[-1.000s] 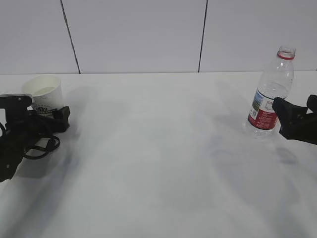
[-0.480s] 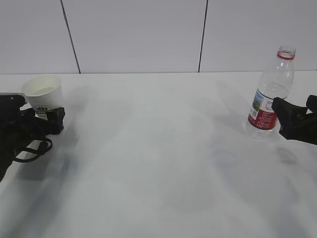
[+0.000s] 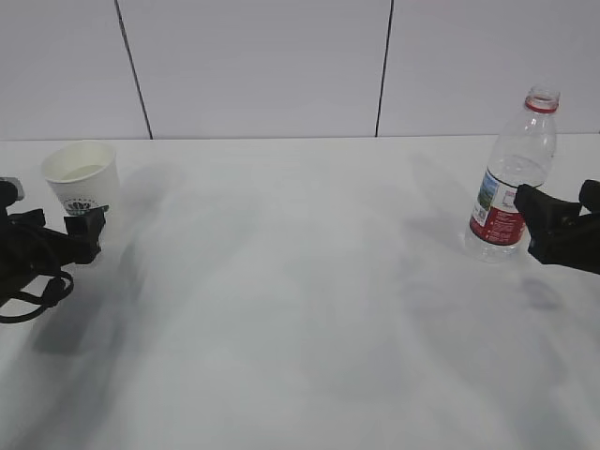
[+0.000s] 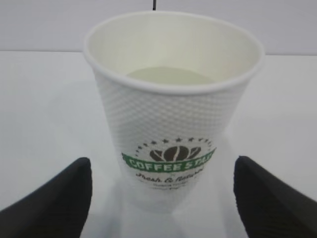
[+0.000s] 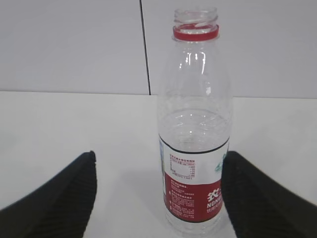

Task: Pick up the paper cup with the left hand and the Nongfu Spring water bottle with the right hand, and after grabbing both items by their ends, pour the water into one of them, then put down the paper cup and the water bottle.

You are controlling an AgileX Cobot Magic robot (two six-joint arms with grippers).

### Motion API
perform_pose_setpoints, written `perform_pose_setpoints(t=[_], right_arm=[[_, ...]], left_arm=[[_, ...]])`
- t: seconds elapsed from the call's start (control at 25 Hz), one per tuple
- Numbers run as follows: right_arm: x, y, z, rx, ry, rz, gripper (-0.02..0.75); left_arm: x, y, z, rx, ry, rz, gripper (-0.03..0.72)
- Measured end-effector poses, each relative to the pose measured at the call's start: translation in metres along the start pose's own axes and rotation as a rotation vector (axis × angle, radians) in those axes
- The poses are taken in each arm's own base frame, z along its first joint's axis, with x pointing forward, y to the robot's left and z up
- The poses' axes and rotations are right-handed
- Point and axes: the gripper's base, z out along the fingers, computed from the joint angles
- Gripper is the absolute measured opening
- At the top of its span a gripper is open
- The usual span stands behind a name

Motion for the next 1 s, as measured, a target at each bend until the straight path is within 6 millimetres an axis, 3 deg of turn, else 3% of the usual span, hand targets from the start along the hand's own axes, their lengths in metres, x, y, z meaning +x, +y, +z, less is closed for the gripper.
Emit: perform_pose_setpoints(t=[0.72,1.0], right_arm=[[-0.003,0.001,-0.002,-0.005,0.002,-0.004,0.587],[-0.006,0.001,-0.006,-0.004,0.021,-0.008,0.587]], left_arm=[[-0.022,0.000,-0.056,-0.019,-0.016,-0.007,0.635],[-0.046,-0.003,-0.069,-0.011,-0.100,-0.009,0.632]])
